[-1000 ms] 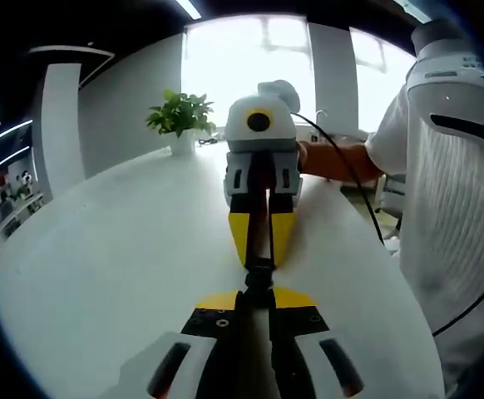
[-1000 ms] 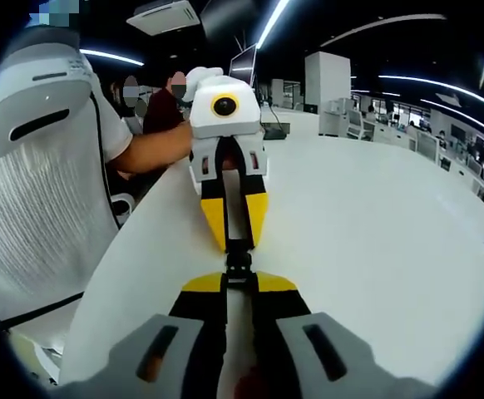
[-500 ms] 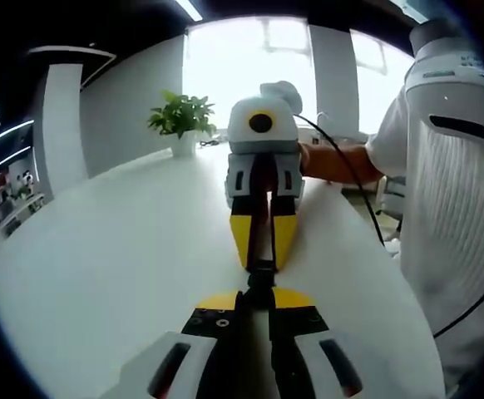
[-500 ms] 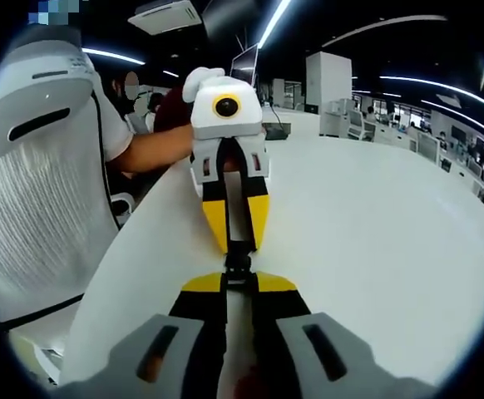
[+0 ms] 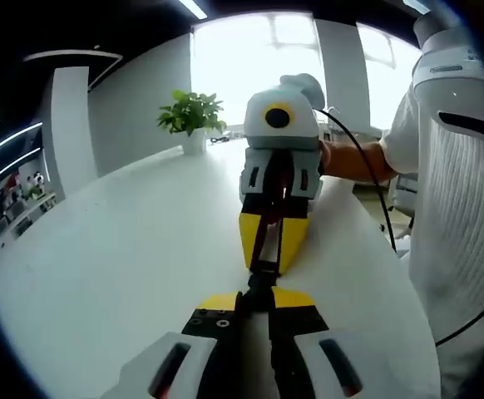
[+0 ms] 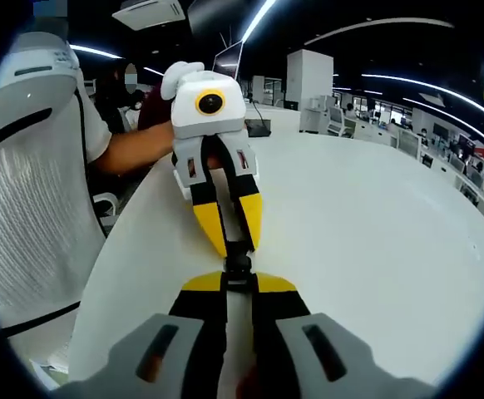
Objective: Snap the two parts of the plastic buckle together until the buckle closes and remains connected.
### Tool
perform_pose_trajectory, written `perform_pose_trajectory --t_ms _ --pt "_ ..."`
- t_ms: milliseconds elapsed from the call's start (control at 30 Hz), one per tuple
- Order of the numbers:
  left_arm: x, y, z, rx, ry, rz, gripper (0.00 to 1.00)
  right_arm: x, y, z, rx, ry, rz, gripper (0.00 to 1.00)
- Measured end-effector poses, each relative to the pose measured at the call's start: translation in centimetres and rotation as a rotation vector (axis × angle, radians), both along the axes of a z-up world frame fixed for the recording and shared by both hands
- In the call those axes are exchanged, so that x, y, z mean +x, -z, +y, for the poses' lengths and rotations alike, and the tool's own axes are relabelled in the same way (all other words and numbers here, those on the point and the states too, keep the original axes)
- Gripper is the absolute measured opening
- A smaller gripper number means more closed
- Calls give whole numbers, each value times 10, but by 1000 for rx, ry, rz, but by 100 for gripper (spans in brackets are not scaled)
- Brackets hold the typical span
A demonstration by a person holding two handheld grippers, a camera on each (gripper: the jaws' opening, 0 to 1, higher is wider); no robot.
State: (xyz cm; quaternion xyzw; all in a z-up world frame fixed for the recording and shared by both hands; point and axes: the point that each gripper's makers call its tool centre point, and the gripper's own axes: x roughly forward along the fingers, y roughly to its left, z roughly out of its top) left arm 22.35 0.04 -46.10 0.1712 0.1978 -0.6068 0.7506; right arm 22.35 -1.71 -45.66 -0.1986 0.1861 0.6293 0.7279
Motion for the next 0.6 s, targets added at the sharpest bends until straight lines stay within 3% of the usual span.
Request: perform_pose_trajectory --t_ms 67,600 --pt "-6 -1 -4 -13 39 7 10 0 2 2 14 -20 0 9" --pt "1 -3 -4 -19 55 -9 11 0 2 3 40 -45 29 11"
